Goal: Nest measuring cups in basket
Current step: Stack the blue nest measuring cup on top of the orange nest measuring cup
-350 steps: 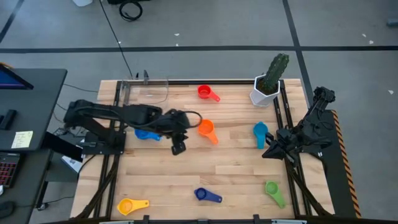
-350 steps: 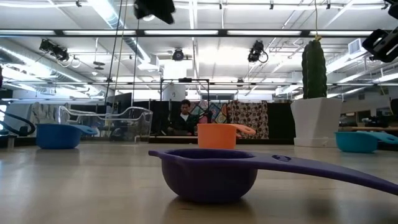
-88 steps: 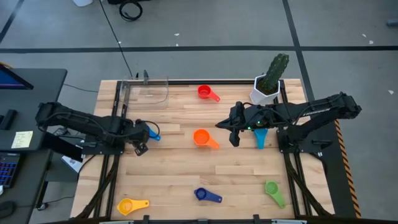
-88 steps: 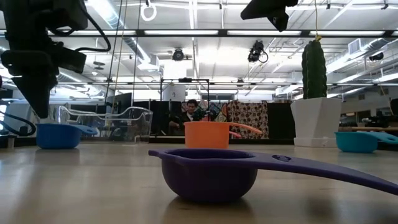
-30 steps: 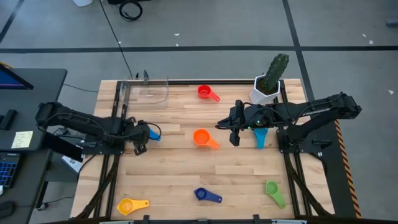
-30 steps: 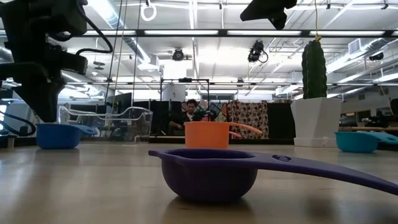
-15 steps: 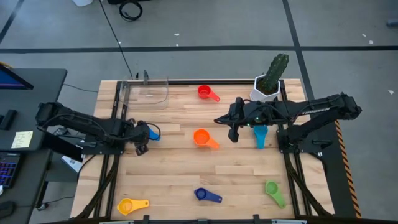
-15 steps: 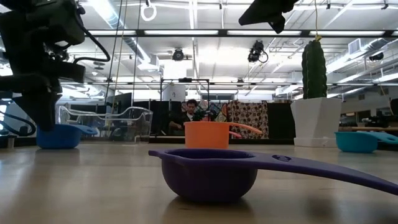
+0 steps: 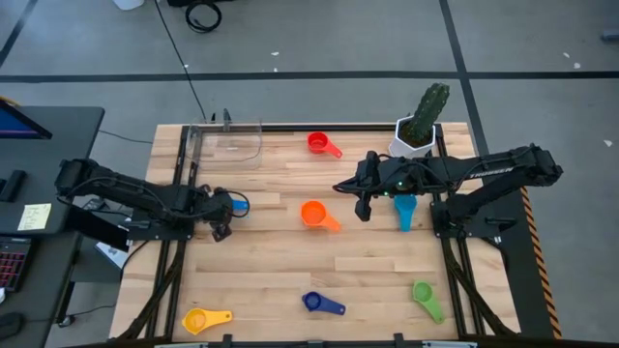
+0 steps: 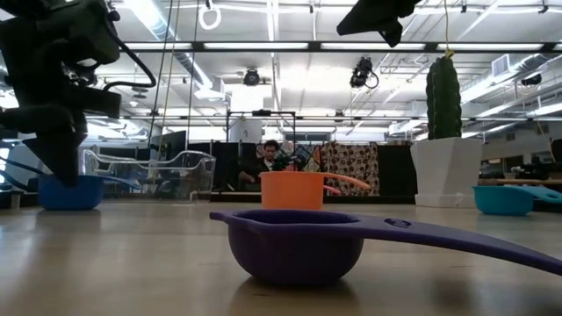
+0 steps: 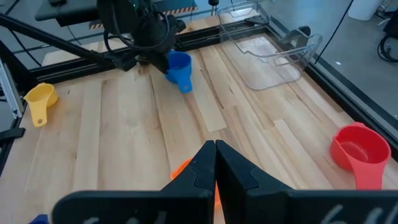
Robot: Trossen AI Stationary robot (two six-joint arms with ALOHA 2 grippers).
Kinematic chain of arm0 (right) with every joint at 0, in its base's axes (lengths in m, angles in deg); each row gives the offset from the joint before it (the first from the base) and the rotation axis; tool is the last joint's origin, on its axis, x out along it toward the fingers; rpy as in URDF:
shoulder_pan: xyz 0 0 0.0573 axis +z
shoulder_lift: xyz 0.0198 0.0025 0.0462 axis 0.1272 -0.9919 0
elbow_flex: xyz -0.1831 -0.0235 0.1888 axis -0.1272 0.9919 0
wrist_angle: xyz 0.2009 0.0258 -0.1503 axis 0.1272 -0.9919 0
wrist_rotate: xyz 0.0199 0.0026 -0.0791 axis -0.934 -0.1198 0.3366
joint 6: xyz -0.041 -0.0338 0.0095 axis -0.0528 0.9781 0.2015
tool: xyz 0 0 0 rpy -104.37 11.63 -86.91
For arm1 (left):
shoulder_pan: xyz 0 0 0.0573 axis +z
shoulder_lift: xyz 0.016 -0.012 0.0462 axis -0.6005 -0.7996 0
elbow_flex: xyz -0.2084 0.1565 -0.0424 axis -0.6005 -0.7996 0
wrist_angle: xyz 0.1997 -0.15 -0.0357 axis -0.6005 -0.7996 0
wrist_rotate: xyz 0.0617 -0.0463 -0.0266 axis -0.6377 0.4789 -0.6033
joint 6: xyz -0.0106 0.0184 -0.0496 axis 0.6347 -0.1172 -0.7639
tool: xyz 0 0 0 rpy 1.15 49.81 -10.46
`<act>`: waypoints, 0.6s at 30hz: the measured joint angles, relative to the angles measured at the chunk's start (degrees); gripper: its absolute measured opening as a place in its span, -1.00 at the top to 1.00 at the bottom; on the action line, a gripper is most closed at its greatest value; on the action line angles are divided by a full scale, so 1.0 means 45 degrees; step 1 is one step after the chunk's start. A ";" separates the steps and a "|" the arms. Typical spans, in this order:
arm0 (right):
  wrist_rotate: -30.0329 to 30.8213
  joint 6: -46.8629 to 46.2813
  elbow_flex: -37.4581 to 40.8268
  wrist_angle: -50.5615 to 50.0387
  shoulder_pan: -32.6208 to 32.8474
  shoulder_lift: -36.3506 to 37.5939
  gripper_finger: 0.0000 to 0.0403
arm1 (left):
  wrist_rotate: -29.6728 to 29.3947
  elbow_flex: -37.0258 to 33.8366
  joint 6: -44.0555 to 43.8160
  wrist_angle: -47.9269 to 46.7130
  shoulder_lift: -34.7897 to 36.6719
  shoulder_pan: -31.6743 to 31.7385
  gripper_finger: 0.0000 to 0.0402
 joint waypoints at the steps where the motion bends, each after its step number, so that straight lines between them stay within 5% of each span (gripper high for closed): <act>1: -0.0022 0.0095 0.0000 -0.0004 0.0000 0.0019 0.94 | 0.0003 0.0000 -0.0004 0.0043 0.0000 0.0000 0.93; 10: -0.0359 0.0641 0.0010 -0.0079 0.0259 0.1050 0.94 | 0.0208 0.1361 0.0950 0.0287 -0.0005 0.0000 0.94; 18: -0.0263 0.0844 0.0010 -0.2004 0.0642 0.2880 0.94 | 0.0257 0.5179 0.2000 -0.1408 -0.1215 0.0000 0.94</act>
